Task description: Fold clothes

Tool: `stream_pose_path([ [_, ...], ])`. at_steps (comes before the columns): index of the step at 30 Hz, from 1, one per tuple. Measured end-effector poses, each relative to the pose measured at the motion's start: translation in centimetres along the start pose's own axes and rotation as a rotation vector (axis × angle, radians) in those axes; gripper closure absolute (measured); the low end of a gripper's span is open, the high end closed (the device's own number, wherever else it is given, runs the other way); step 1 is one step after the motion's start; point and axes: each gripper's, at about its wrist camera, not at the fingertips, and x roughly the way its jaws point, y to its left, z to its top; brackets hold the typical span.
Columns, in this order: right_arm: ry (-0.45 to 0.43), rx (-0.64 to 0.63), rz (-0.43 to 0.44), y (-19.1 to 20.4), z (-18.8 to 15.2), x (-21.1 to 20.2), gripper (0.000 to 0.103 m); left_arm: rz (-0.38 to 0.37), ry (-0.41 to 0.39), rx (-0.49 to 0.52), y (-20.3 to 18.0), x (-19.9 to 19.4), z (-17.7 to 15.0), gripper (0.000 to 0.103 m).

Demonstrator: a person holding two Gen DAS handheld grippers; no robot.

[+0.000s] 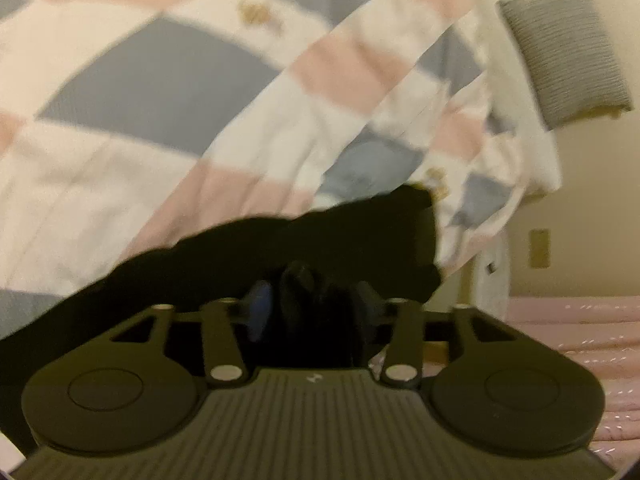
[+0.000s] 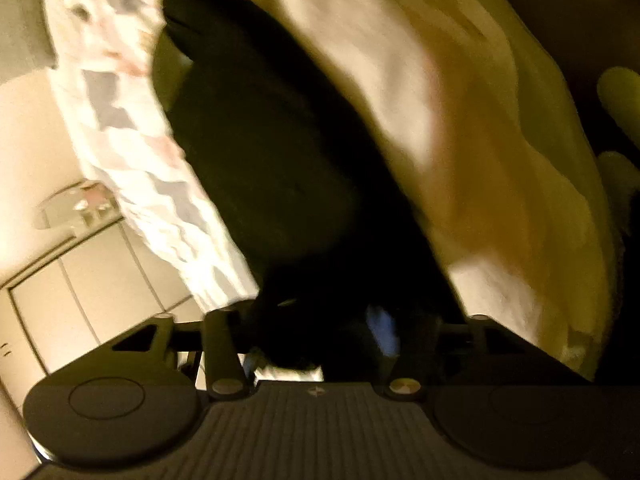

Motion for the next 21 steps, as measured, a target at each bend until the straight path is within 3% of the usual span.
stream_pose_path([
  [4, -0.01, -0.165, -0.058, 2.6, 1.0, -1.0, 0.041, 0.032, -0.074, 0.009, 0.3, -3.1, -0.9, 0.056],
  [10, 0.021, -0.586, -0.178, 6.4, 0.4, -1.4, 0.041, 0.177, -0.028, -0.078, 5.0, -4.5, -6.2, 0.058],
  [14, 0.024, -0.844, -0.243, 8.1, 0.2, -0.7, 0.041, 0.201, -0.02, -0.113, 6.9, -5.2, -10.1, 0.062],
  [18, 0.019, -1.1, -0.277, 10.3, -0.7, 1.1, 0.021, 0.229, -0.06, -0.065, 6.4, -6.4, -11.5, 0.061],
  [21, 0.045, -1.288, -0.346, 10.1, -2.2, 2.6, 0.018, 0.281, -0.088, -0.026, 5.9, -6.9, -12.2, 0.061],
])
